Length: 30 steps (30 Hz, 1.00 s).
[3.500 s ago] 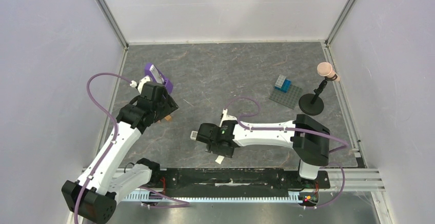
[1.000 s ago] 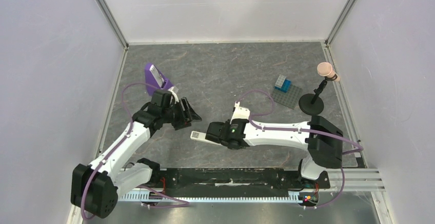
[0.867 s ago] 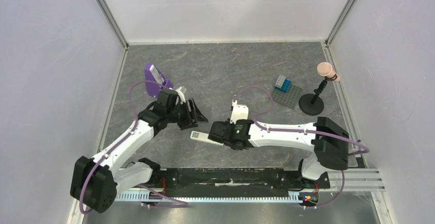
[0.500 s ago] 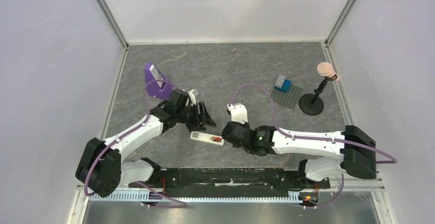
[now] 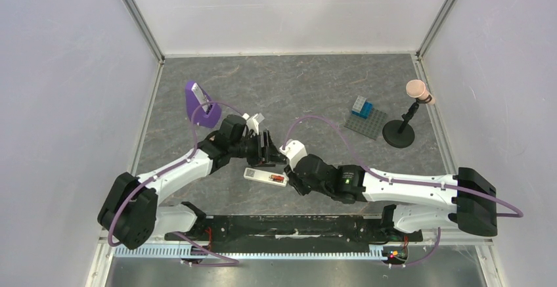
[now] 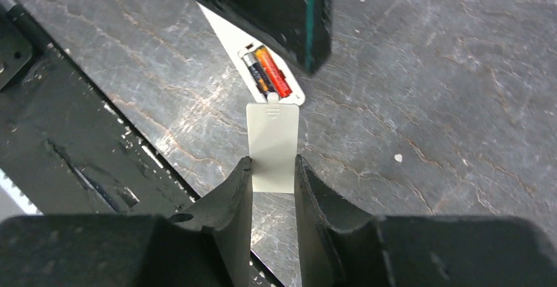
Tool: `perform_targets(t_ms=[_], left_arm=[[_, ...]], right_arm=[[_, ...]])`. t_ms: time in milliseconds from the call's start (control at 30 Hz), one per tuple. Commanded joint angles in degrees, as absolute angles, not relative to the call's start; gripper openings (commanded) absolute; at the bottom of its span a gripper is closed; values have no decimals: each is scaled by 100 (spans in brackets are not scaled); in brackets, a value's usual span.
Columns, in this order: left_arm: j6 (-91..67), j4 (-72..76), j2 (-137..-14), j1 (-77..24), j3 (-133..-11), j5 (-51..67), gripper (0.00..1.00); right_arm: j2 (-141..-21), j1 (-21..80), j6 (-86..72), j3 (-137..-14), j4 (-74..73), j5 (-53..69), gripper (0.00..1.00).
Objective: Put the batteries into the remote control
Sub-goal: Adjust the battery cover.
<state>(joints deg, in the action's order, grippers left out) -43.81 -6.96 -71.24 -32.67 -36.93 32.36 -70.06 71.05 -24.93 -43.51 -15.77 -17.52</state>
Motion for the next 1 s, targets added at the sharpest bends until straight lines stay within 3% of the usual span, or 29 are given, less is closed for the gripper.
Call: perform_targets(t_ms=[0, 567, 967], left_arm=[[-4464, -55, -7028, -3401, -3460, 3714, 65], [-4588, 351, -6669, -3496, -2996, 4285, 60], [-4553, 183, -6918, -3656, -3137, 4184, 39]], right_arm=[[-6970, 7064, -1712, -4388, -1256, -1180, 22], [-7178, 6871, -1511, -4639, -1262, -580, 22], [-7197, 6768, -1492, -4737, -1198, -387, 22]])
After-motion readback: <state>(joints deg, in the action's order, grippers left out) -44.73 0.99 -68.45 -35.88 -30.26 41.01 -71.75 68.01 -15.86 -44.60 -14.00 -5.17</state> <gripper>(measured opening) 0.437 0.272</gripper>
